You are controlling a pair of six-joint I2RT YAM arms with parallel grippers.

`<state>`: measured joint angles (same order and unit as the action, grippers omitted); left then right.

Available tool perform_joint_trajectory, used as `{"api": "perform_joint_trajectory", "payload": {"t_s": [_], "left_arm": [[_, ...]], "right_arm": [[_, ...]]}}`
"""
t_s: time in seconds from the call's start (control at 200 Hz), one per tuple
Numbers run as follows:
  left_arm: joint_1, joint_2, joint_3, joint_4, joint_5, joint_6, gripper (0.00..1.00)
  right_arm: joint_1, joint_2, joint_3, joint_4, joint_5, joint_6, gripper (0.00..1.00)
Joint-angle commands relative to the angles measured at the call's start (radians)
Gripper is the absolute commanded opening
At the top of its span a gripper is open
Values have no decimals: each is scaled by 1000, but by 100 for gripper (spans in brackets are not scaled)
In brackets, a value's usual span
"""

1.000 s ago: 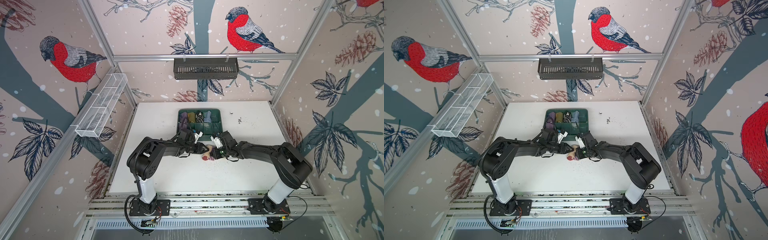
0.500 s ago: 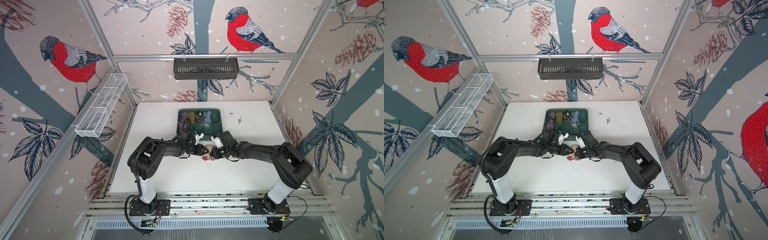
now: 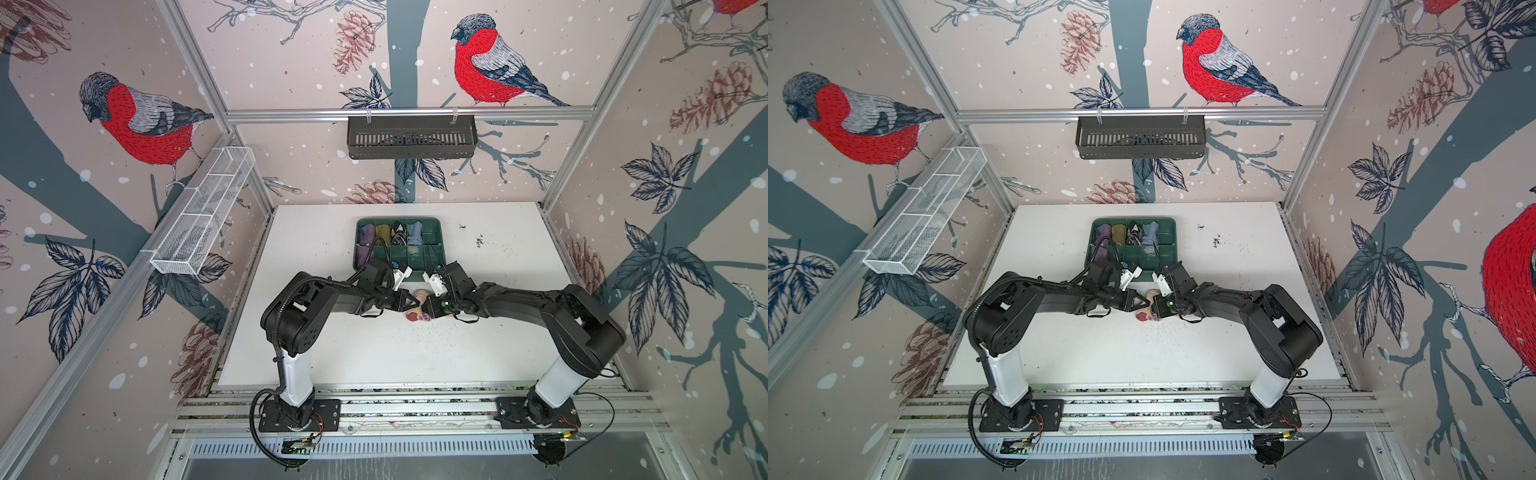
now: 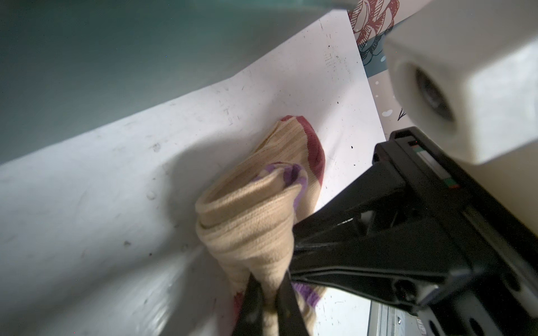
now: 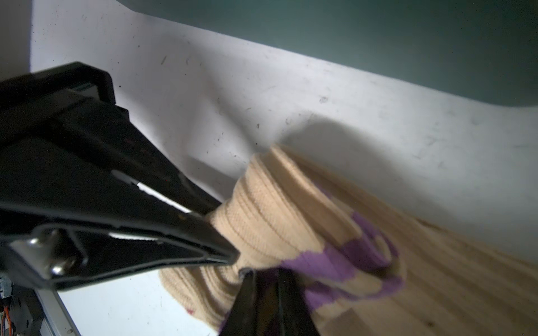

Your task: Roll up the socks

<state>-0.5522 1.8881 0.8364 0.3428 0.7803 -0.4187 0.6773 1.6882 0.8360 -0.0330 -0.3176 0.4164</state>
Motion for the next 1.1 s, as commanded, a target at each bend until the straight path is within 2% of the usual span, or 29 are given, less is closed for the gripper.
{"api": "perform_joint_trajectory", "payload": {"t_s": [0.0, 0.125, 0.33, 0.555, 0.77, 0.956, 1.096], "left_arm": [[-9, -1, -7, -166, -1, -57, 0], [-9, -7, 0, -192, -20, -45, 0], [-8, -17, 6, -224, -39, -35, 0], [-6, -34, 21, -276, -75, -18, 0], [-3, -108, 48, -385, -188, 12, 0], [-3, -172, 72, -471, -300, 26, 0], [-5, -190, 89, -516, -341, 39, 0]], "right_arm": [[-2, -8, -6, 15, -3, 3, 18], [-14, -32, -18, 20, -9, 4, 22], [-58, -113, -55, 40, -41, 9, 41], [-129, -173, -91, 12, -36, -5, 43], [-171, -222, -150, 3, -6, 7, 48], [-201, -248, -185, -5, -37, -5, 47], [-203, -239, -195, 24, -66, -8, 46]]}}
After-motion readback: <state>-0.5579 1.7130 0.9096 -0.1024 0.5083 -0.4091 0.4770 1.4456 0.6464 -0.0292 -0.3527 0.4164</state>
